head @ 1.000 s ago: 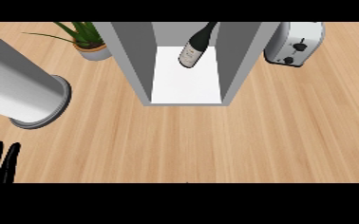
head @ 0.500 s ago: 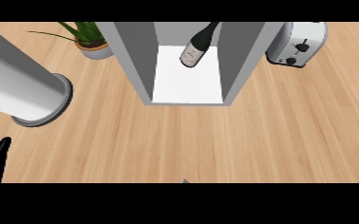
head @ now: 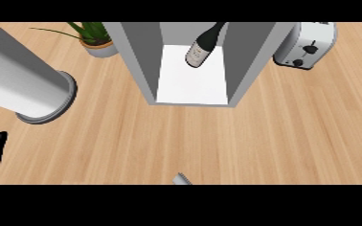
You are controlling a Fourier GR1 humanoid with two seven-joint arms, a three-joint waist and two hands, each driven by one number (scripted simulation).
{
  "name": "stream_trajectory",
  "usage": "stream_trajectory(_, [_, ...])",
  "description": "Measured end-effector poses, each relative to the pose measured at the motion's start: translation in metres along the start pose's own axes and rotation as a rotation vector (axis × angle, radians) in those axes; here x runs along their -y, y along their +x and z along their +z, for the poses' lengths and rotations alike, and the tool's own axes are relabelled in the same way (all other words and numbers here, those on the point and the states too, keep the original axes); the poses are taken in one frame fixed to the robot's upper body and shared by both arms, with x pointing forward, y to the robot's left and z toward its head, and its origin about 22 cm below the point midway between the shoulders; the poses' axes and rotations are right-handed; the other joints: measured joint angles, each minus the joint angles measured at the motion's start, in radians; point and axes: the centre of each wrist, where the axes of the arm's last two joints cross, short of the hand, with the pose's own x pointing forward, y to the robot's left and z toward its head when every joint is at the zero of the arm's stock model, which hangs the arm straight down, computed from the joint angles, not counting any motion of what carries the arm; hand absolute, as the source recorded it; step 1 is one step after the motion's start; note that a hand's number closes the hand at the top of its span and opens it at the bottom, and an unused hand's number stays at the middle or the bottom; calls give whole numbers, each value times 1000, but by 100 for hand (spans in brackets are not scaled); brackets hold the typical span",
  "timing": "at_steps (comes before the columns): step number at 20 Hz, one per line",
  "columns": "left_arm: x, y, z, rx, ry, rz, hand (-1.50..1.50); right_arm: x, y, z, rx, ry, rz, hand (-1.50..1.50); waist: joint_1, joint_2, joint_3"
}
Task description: Pick up the wine, place it into the cabinet and close the cabinet
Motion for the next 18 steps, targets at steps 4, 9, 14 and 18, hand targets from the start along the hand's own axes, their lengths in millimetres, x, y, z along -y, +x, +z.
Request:
stream_trajectory(4, [1,-4,-1,-2,-1,9,-150,-4,7,-39,25,18,-20,150,8,3,0])
stream_trajectory(9, [-1,-3,-9,4,9,10,-150,-3,20,-94,48,-2,-9,150,8,4,2])
stream_trajectory(14, [1,-4,-8,1,25,9,-150,8,31,-139,66,-38,52,150,3,3,2])
stream_trajectory(18, [-3,-10,-8,5,33,2,-150,21,29,-170,78,-90,135,150,-2,3,1])
